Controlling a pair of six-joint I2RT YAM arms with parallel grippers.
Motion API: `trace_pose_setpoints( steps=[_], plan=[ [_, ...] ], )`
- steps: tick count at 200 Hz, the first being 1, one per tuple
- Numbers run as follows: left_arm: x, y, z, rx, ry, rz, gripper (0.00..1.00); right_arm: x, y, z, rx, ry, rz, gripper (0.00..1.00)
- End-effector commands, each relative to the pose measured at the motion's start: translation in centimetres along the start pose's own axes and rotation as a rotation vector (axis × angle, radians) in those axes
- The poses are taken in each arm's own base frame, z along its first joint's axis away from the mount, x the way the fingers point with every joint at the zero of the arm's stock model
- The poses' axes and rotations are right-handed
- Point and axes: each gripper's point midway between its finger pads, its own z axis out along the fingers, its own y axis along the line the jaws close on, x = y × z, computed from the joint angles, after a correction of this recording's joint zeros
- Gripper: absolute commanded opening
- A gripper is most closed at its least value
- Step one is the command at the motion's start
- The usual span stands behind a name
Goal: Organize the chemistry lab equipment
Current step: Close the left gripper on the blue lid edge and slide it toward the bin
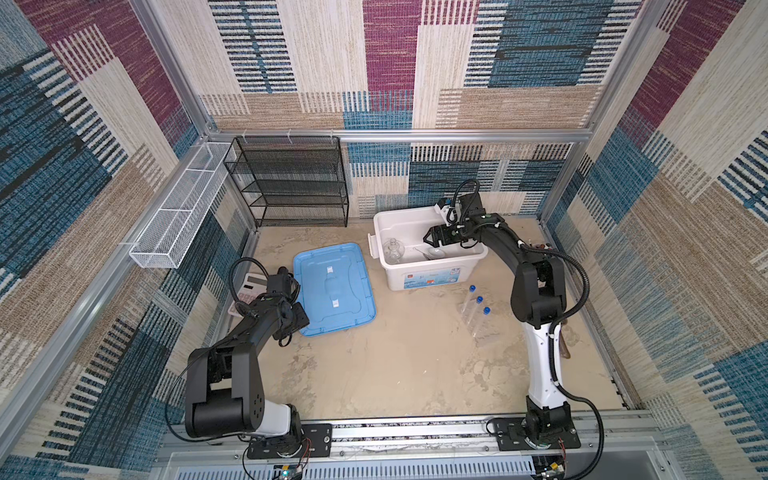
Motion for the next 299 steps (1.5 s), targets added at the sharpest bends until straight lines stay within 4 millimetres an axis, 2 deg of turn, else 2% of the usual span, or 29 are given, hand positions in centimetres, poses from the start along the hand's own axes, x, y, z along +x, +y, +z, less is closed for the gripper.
trace_pose_setpoints(
  steps=[1,22,57,99,211,299],
  plan=[
    [-0.7,-0.8,0.4,0.023,0.004,0.045,0.49,-1.2,0.1,-0.3,0.001,-0.04,-0.013,0.9],
    [-0.9,-1.1,0.9,0.028,0.028,0.049,0.44,-1.3,0.1,-0.4,0.002,-0.041,-0.015,0.9],
    [-0.4,-1.7,1.6,0.049,0.069,0.057,0.3,-1.3,0.0,-0.3,0.005,-0.039,-0.018,0.9],
    [0.3,-2.4,1.7,0.092,0.098,0.082,0.22,-1.1,-0.1,-0.1,0.008,-0.033,-0.018,0.9],
    [1.3,-4.0,2.0,0.147,0.136,0.122,0.17,-1.0,0.0,-0.2,0.005,-0.028,-0.016,0.9],
    [1.6,-4.5,1.6,0.167,0.136,0.141,0.04,-1.4,0.5,-0.7,-0.016,-0.048,-0.011,0.9]
  ],
)
